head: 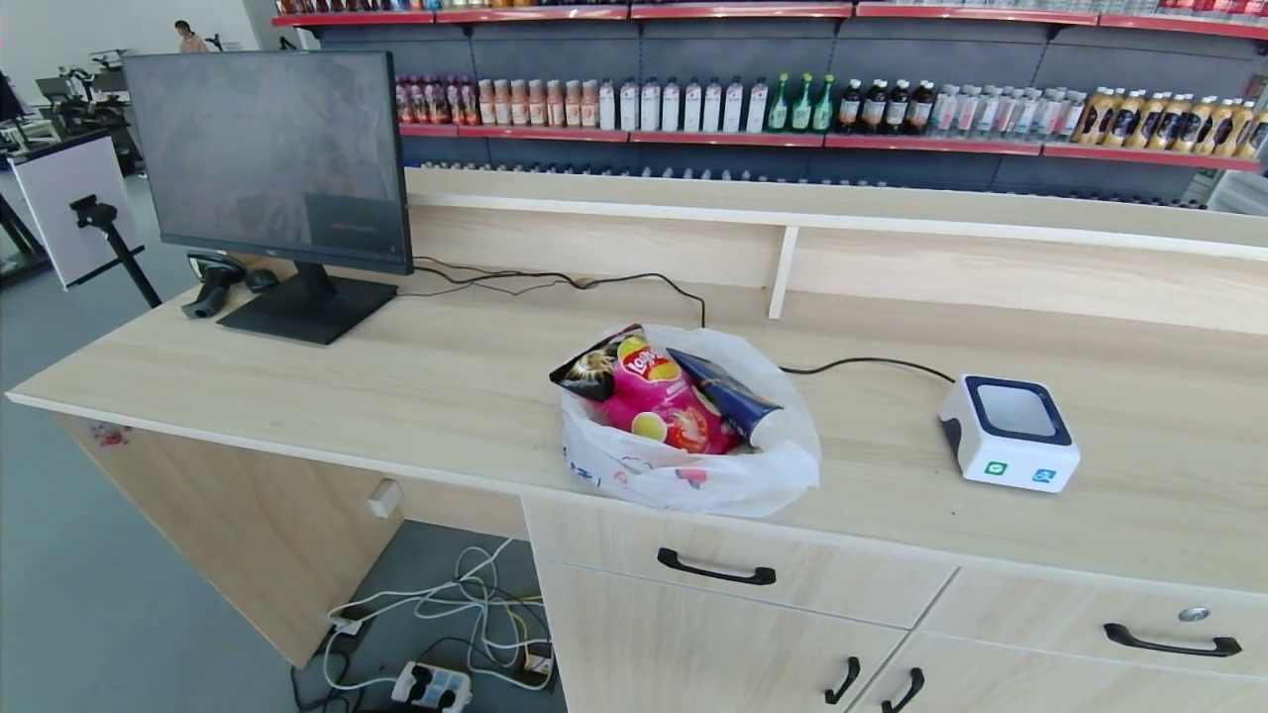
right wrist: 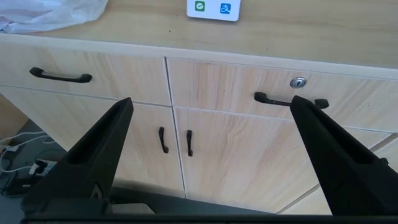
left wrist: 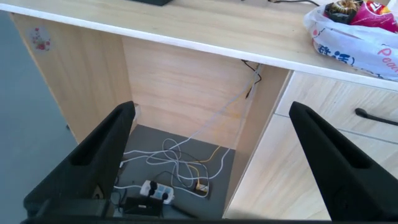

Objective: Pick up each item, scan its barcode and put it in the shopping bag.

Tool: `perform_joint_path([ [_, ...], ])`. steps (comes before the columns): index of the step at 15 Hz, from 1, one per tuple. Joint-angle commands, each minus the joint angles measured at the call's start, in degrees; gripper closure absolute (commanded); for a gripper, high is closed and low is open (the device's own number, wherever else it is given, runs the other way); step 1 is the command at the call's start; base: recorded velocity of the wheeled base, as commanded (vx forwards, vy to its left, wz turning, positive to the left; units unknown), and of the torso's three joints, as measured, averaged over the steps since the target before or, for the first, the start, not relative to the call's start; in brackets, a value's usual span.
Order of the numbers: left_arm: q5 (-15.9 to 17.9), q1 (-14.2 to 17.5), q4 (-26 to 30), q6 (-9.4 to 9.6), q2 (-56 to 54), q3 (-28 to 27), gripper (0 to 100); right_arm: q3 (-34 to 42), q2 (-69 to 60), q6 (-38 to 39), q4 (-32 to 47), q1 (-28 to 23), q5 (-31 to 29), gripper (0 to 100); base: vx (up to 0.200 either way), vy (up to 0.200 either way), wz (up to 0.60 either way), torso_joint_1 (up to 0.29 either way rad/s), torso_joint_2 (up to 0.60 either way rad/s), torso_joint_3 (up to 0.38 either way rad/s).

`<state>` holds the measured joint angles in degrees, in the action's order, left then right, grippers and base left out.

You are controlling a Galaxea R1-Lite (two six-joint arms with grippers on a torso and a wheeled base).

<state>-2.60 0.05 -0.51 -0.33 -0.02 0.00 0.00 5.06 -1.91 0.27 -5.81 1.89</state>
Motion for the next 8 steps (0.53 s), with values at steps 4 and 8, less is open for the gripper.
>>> perform_joint_path([
  [4,-0.04,-0.05,-0.02,-0.02,0.02,0.00,0,0.00,0.21,-0.02,0.00,-0.07,0.13,0,0.000,-0.200,0.00,0.002,0.00,0.002],
  [8,-0.04,-0.05,-0.02,-0.02,0.02,0.00,0,0.00,0.21,-0.02,0.00,-0.07,0.13,0,-0.100,-0.200,0.00,0.008,0.00,0.002],
])
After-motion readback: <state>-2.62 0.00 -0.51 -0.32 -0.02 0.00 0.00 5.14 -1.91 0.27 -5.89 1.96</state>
